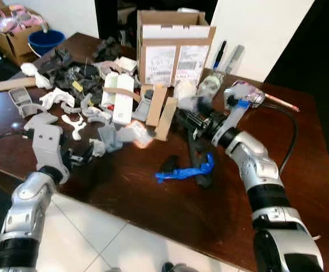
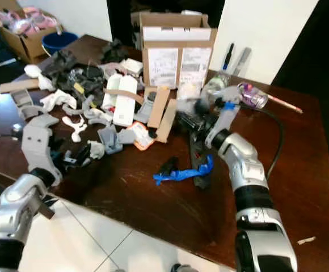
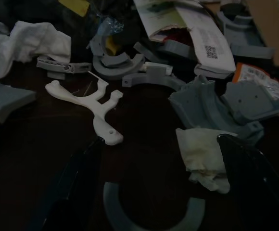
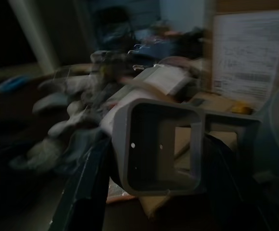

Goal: Picking trash to rubbish bin

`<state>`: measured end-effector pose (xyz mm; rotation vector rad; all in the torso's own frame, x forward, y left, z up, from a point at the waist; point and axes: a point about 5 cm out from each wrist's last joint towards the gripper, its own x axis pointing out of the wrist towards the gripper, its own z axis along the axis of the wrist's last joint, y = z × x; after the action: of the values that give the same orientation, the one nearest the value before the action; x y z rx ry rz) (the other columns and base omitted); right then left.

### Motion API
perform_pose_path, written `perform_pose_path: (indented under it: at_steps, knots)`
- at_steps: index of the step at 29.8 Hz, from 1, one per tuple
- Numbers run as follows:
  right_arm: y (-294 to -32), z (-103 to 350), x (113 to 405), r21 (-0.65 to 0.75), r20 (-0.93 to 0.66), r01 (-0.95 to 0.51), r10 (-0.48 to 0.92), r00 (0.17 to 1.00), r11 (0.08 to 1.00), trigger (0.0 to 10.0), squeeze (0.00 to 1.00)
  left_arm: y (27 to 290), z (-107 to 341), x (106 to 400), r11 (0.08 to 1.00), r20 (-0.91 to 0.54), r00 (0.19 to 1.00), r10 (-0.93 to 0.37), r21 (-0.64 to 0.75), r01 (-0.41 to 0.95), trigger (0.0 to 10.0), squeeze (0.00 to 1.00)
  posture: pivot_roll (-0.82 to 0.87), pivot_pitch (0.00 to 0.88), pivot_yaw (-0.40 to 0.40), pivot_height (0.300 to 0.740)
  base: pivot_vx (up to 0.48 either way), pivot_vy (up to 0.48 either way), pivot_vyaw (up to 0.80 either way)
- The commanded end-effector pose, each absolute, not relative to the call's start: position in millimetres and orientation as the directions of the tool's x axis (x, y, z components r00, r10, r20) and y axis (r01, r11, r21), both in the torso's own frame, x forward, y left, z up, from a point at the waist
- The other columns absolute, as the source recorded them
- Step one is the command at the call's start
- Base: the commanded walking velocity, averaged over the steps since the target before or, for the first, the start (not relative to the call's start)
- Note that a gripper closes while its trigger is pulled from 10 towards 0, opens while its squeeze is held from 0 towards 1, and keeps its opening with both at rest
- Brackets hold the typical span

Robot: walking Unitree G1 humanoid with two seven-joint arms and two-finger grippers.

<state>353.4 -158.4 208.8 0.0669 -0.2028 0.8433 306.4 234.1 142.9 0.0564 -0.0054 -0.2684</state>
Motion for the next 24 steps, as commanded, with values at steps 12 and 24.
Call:
perform_pose_path:
  at_steps: [12, 24]
  knots:
    - [-160, 205, 306, -0.062, 0.148, -0.948, 0.942, 0.302, 0.313, 0.0, 0.00, 230, 133, 303, 0.961, -0.023, 0.962, -0.272, 0.038, 0.272, 10.0, 0.00, 0.10, 0.215, -0.093, 0.740, 0.000, 0.000, 0.00]
    - [-155, 198, 296, -0.032, 0.085, -0.969, 0.967, 0.241, 0.244, 0.0, 0.00, 225, 128, 299, 0.951, -0.059, 0.950, -0.307, 0.030, 0.309, 10.0, 0.00, 0.11, 0.225, -0.096, 0.740, 0.000, 0.000, 0.00]
